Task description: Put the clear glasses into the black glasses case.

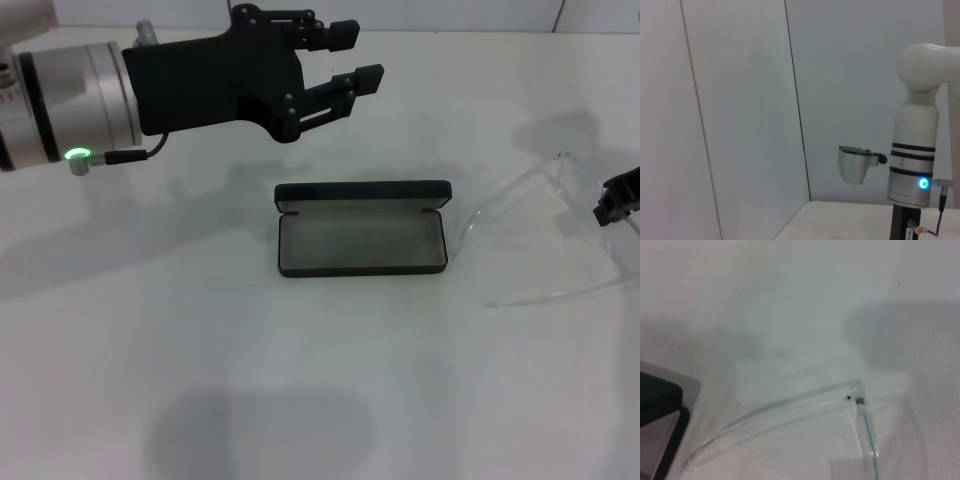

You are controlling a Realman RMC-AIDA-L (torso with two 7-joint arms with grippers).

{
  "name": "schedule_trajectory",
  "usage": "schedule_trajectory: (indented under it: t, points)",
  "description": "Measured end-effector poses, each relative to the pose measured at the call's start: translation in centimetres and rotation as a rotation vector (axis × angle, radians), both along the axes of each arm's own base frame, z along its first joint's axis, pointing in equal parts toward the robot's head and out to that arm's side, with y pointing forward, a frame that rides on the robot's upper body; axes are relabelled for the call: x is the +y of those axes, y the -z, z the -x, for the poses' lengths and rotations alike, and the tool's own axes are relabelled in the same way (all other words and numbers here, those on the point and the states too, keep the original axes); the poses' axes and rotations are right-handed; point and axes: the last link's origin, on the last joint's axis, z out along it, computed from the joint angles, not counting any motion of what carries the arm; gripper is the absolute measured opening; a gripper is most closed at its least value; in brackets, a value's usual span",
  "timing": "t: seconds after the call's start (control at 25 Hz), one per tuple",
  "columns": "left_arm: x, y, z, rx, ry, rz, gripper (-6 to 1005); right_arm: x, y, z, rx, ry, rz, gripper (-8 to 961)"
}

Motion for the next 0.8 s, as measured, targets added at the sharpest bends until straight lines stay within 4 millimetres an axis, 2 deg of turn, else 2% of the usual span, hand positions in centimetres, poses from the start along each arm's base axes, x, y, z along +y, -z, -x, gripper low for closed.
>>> schedule_trajectory:
  t: [0.2, 0.36, 0.4, 0.44, 0.56, 0.6, 0.68, 0.8]
  points:
    - [0.0, -0.1, 0.0, -0.005, -0.005, 0.001, 412, -0.4, -0.9, -0.7, -0.013, -0.015, -0.026, 101]
    - [-0.1, -0.1, 0.1, -0.013, -0.010, 0.002, 403, -1.2, -2.5, -1.6, -0.026, -0.032, -0.071, 91]
    - [-0.1, -0.2, 0.1, -0.018, -0.012, 0.001, 401, -1.6, -3.6, -1.9, -0.028, -0.042, -0.098, 89]
    - [-0.1, -0.3, 0.1, -0.032, -0.013, 0.000, 398, -1.6, -3.6, -1.9, -0.028, -0.042, -0.098, 85]
    - [-0.1, -0.8, 0.1, -0.058, -0.018, -0.006, 391, -2.9, -5.5, -1.9, -0.016, -0.077, -0.142, 74]
    - [-0.1, -0.9, 0.1, -0.066, -0.020, -0.007, 389, -4.2, -6.9, -1.1, 0.020, -0.146, -0.179, 70]
    - [-0.2, -1.3, -0.1, -0.094, -0.023, -0.005, 385, -4.7, -7.4, -0.6, 0.038, -0.183, -0.190, 70]
    - [-0.9, -1.9, -0.2, -0.156, -0.009, 0.014, 378, -7.1, -9.0, 1.9, 0.156, -0.392, -0.206, 69]
